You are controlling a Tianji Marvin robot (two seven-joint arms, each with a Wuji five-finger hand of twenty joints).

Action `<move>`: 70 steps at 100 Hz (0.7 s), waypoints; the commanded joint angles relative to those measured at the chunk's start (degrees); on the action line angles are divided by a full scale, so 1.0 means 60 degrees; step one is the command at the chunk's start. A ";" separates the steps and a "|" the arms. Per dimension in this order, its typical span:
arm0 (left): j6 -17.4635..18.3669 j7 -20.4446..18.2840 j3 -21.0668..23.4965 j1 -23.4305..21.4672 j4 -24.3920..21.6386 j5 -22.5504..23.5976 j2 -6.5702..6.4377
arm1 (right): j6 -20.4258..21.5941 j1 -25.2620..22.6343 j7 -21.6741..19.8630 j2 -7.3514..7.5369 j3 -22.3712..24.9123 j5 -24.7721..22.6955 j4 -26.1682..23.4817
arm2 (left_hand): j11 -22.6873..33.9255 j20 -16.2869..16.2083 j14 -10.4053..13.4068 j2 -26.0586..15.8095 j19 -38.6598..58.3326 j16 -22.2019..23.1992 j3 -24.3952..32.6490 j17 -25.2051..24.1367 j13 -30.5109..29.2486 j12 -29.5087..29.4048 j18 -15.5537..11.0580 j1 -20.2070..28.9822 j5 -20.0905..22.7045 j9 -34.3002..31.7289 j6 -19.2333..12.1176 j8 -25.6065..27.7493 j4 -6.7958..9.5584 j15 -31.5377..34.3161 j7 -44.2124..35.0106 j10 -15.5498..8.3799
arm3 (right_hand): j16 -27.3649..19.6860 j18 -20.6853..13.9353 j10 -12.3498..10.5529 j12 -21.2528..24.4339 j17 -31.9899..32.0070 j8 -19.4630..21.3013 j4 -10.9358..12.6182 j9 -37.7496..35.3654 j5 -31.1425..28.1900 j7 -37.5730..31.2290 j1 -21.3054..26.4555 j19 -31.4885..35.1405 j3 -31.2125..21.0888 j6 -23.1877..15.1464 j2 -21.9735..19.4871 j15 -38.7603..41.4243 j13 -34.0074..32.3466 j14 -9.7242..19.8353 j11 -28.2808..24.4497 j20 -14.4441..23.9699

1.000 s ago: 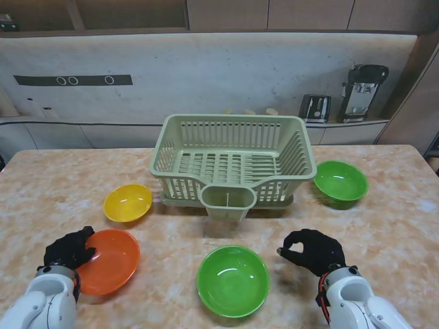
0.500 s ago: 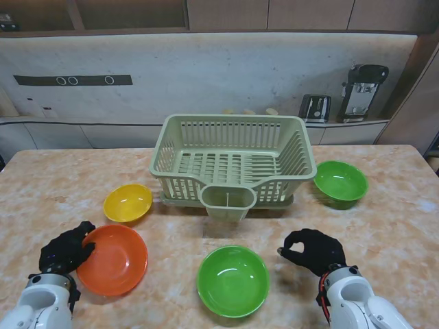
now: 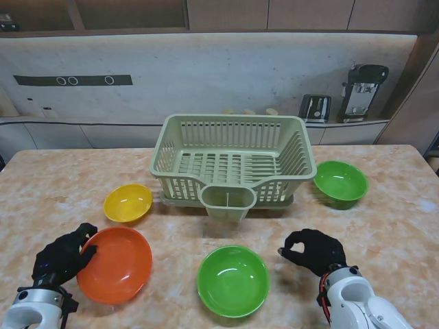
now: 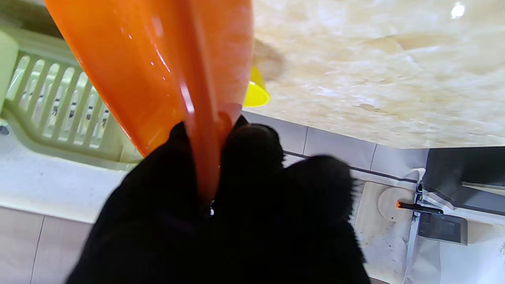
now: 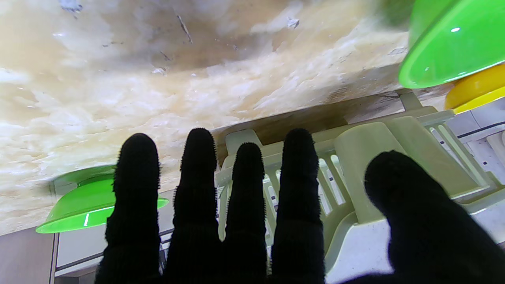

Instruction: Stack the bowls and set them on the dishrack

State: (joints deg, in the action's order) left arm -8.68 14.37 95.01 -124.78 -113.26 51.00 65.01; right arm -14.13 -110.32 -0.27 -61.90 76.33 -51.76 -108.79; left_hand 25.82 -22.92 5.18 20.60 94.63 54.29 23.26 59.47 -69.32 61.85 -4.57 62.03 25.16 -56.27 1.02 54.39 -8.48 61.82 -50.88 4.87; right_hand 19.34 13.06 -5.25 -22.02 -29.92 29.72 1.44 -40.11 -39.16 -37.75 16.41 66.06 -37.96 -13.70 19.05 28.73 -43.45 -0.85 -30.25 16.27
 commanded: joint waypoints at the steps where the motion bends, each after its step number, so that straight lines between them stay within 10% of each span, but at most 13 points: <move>1: 0.0086 0.0022 -0.0022 -0.0145 -0.0273 -0.0106 0.0089 | 0.0020 -0.0116 -0.0126 -0.0036 -0.0011 -0.0024 -0.0014 | 0.0195 -0.0165 0.0670 -0.0418 0.0758 -0.0005 0.0708 0.0268 -0.0479 0.0004 -0.1822 0.1080 0.0118 0.0116 -0.0218 -0.0035 0.0802 0.0176 -0.0327 0.0064 | 0.0095 -0.0075 -0.0283 -0.0143 0.0086 -0.0091 -0.0075 -0.0159 -0.0170 -0.0166 0.0005 -0.0049 -0.0109 -0.0246 -0.0016 -0.0114 0.0008 0.0129 -0.0034 0.0147; 70: 0.1471 -0.0311 -0.1190 0.0662 -0.0721 -0.2497 0.0163 | 0.0037 -0.0094 -0.0148 -0.0032 -0.0015 -0.0022 0.0011 | 0.0446 -0.0287 0.0741 -0.0610 0.0728 -0.0035 0.0585 0.0275 -0.0470 -0.0134 -0.1890 0.1223 0.0210 0.0202 -0.0196 0.0032 0.0798 0.0144 -0.0214 0.0034 | 0.0095 -0.0076 -0.0278 -0.0143 0.0086 -0.0087 -0.0076 -0.0159 -0.0189 -0.0168 -0.0013 -0.0054 -0.0102 -0.0233 -0.0031 -0.0119 0.0012 0.0128 -0.0027 0.0145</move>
State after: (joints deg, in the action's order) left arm -0.45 13.93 88.78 -121.31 -116.41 36.55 65.81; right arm -14.07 -110.34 -0.33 -61.87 76.37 -51.80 -108.78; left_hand 27.21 -23.73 5.15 20.60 94.63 54.29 22.95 59.49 -69.32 61.35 -4.56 62.03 25.28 -56.28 1.04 54.34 -8.48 62.01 -50.88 5.08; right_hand 19.34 13.05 -5.25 -22.02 -29.82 29.72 1.44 -40.11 -39.16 -37.76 16.41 66.05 -37.96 -13.71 19.05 28.66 -43.45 -0.85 -30.25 16.27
